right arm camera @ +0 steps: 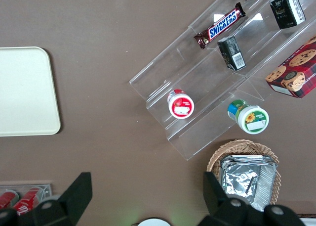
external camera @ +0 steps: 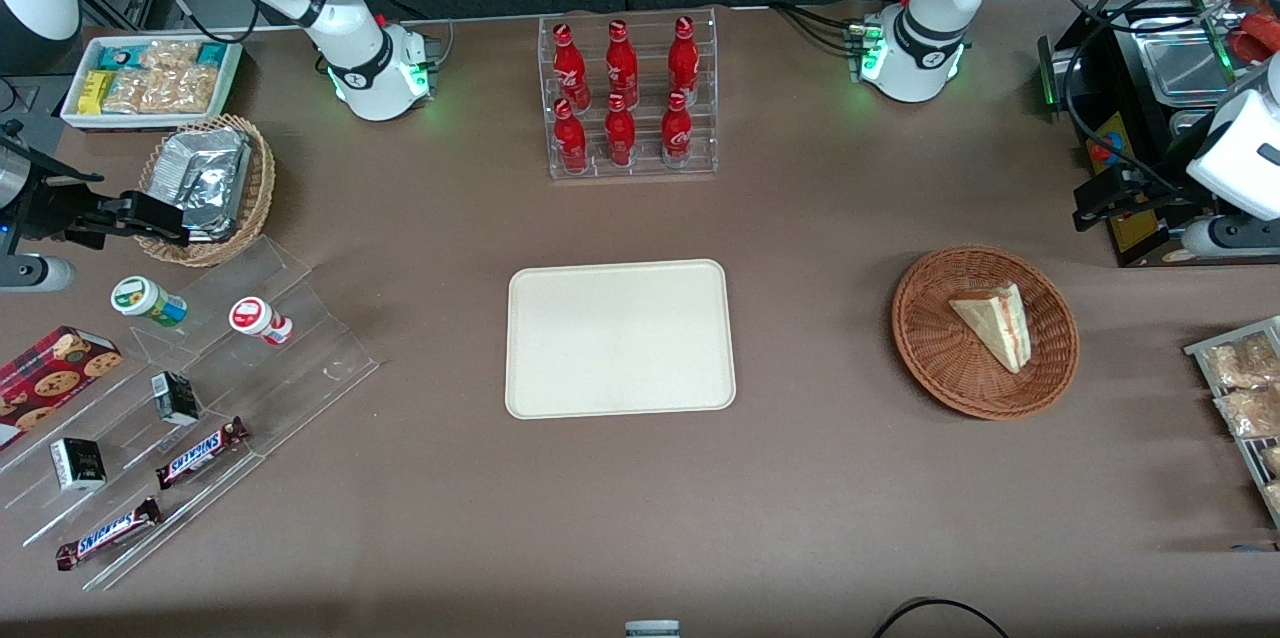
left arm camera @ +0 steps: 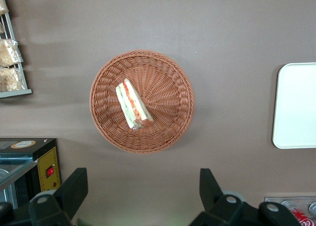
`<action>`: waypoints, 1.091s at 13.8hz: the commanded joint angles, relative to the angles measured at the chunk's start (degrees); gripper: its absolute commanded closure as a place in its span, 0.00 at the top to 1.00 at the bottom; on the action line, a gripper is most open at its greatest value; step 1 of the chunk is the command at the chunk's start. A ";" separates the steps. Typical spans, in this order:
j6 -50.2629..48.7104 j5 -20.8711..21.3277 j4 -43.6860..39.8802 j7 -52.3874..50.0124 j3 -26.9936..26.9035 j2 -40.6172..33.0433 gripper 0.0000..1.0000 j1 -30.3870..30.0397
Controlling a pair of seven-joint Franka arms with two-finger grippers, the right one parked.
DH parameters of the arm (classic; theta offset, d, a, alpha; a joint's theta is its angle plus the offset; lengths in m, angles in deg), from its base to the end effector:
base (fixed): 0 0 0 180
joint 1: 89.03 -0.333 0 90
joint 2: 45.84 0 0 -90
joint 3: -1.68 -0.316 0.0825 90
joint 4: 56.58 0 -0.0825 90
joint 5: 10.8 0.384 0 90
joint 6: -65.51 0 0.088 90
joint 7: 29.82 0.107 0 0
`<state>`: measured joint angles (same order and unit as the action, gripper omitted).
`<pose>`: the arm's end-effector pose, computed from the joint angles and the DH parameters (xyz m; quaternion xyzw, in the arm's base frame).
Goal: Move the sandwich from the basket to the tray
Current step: 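Move the left gripper over the sandwich in the wicker basket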
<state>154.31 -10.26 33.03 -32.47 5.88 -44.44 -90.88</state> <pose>0.5590 -0.0214 0.6123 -0.9998 -0.0026 0.0191 0.0047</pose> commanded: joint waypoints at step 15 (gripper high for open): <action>27.27 1.75 30.00 -24.77 -1.47 1.76 1.00 -0.78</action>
<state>176.90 -9.75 58.10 -55.28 4.32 -40.87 -91.50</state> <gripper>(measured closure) 0.000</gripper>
